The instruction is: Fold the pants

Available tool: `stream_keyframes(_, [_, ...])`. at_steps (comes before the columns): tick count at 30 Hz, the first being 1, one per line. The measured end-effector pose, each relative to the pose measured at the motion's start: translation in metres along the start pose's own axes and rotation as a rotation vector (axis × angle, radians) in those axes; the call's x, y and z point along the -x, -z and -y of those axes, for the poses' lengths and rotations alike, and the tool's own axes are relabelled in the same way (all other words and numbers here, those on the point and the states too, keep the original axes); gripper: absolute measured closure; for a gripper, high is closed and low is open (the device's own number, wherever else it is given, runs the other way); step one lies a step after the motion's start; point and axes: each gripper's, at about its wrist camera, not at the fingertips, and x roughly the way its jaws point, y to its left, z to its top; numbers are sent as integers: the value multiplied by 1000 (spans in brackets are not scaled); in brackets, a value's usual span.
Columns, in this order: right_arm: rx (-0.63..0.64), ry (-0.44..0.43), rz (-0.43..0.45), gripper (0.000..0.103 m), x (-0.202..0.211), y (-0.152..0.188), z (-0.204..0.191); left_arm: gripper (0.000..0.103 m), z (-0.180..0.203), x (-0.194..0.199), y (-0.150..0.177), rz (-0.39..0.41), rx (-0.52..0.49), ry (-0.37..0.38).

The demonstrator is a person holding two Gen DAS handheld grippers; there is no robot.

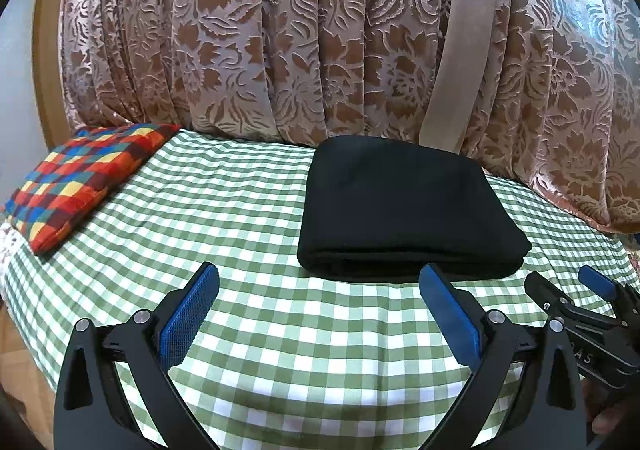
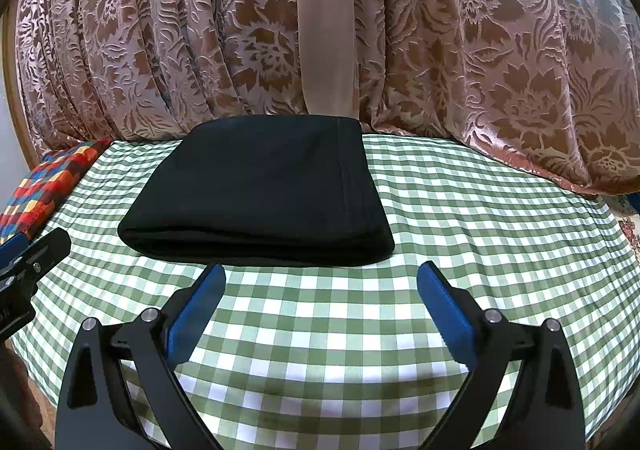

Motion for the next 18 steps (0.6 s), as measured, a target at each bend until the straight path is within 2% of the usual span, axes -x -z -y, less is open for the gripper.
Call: stream_keyframes(18, [-3,3,10,7,4,2,-4,4,2,11,-2,21,-20,9])
